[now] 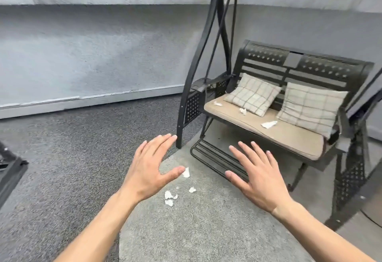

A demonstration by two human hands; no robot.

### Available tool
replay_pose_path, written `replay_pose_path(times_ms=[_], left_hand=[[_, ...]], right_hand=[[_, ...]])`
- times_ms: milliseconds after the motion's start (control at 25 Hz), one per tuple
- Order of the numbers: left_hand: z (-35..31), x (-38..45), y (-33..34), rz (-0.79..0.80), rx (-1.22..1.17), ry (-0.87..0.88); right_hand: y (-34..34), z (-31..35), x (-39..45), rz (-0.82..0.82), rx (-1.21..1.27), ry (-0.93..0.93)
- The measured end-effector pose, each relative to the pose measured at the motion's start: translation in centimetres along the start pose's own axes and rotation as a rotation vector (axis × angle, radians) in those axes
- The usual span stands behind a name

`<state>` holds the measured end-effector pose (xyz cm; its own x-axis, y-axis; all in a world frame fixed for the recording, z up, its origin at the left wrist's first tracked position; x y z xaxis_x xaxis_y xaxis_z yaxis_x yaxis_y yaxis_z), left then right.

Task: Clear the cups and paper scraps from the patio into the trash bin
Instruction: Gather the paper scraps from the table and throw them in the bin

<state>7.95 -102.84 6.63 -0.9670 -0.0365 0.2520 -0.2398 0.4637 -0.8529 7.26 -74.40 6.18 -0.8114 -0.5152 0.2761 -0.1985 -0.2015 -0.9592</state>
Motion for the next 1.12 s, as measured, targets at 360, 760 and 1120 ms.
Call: replay_pose_path(times_ms=[360,760,1120], left_hand=[[-29.6,2.1,14.6,0.179,-0.165,0.426],[-54.4,-0.4,27.3,0.352,-0.247,0.684],[-67.6,2.1,38.3,0.476,-0.291,0.811]], right_hand=[[-9.7,-20.1,-23.0,-0.076,-0.155,0.448],[-16.8,-33.6,-44.6,-0.103,-0.249,0.813],[-16.5,-43.8,-51.3,-0.078,-0.242,1.027]])
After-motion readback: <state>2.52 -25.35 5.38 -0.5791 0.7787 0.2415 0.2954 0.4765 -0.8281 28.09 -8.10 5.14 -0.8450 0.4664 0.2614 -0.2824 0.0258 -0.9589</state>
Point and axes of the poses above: each hand's wrist, its own x-axis towards the middle knuckle, its own y-axis out of the palm, z = x × y, the point moved 5 cm from there along x, towards the middle knuckle, and after that the axes turned 15 degrees about -y, right-handed, at the moved point
